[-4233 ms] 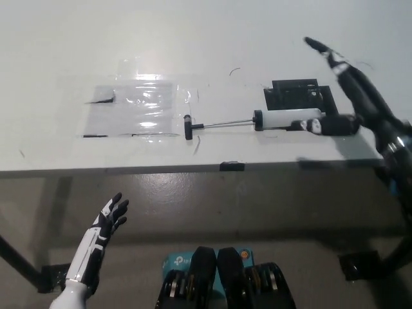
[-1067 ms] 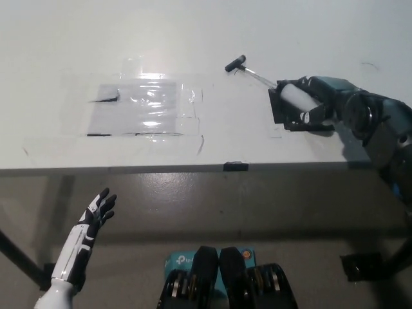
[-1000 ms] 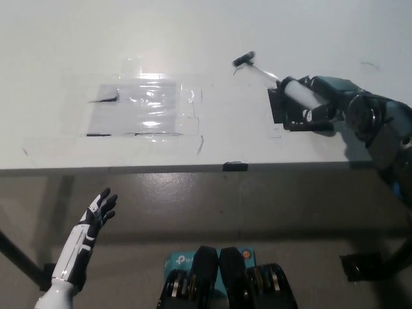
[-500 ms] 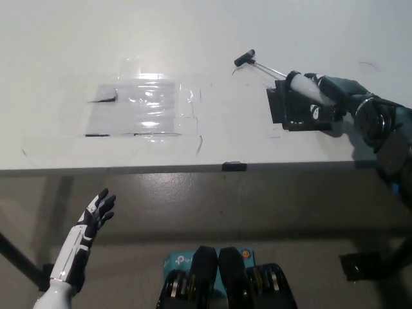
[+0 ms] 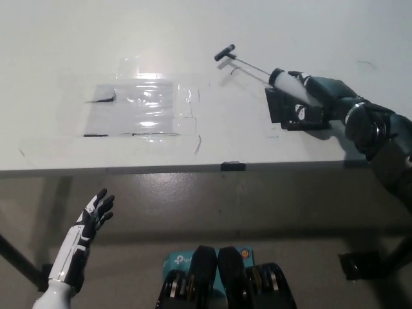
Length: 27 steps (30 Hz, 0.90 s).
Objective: The robot uses right hand to pick up a small white air pumper and uses its left hand to compress it, and then puts it on the desk
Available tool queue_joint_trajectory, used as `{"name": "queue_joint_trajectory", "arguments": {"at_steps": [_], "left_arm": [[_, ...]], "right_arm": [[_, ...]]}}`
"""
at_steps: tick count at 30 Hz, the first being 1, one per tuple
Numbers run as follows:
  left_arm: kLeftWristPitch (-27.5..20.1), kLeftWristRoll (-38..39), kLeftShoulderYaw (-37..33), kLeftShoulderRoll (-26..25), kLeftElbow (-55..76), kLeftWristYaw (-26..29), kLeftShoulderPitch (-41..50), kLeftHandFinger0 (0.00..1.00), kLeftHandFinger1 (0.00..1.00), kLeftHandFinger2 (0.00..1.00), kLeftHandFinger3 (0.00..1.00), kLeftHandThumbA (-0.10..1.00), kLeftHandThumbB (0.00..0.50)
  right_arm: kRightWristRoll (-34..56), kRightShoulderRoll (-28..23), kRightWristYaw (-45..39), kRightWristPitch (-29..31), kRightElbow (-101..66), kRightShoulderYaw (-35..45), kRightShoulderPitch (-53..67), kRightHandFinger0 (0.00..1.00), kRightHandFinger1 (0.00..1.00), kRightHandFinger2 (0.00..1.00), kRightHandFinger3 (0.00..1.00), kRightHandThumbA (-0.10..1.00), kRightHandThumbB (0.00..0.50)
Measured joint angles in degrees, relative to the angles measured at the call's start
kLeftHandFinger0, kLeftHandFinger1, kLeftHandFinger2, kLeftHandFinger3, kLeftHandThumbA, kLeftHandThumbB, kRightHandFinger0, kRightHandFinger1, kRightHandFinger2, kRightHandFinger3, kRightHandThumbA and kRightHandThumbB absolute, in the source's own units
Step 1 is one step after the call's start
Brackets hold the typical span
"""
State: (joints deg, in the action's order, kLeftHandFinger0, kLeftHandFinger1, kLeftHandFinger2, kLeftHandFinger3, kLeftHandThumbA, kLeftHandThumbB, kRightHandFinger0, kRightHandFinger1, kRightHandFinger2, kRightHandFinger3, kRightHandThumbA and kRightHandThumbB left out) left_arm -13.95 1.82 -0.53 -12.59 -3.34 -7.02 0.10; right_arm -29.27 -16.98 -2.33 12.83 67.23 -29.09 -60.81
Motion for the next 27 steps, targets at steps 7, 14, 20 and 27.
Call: {"name": "queue_joint_trajectory", "arguments": {"at_steps": [7, 14, 20, 27], "left_arm": [[0.1, 0.4, 0.1, 0.2, 1.1, -0.3, 0.8, 1.00, 1.00, 1.00, 1.00, 1.00, 0.067], [1.3, 2.1, 0.6, 1.1, 4.8, -0.3, 1.6, 1.00, 1.00, 1.00, 1.00, 1.00, 0.129], [2.3, 2.9, 2.1, 1.5, 8.3, -0.1, 0.4, 1.00, 1.00, 1.00, 1.00, 1.00, 0.114], [4.1, 4.9, 7.1, 1.3, 10.1, 0.0, -6.9, 1.00, 1.00, 1.00, 1.00, 1.00, 0.061]], "right_arm": [[0.0, -1.0, -0.7, 0.2, -11.6, 1.9, 4.0, 0.09, 0.59, 0.88, 0.99, -0.10, 0.100], [0.0, -3.8, -4.0, -1.2, -28.7, 2.8, 11.4, 0.10, 0.60, 0.88, 1.00, -0.10, 0.119], [0.0, -5.7, -7.5, -3.6, -41.1, 3.2, 16.0, 0.11, 0.60, 0.89, 1.00, -0.10, 0.132], [0.5, -6.9, -12.9, -7.3, -57.5, 4.8, 19.9, 0.06, 0.55, 0.88, 0.94, -0.10, 0.121]]}}
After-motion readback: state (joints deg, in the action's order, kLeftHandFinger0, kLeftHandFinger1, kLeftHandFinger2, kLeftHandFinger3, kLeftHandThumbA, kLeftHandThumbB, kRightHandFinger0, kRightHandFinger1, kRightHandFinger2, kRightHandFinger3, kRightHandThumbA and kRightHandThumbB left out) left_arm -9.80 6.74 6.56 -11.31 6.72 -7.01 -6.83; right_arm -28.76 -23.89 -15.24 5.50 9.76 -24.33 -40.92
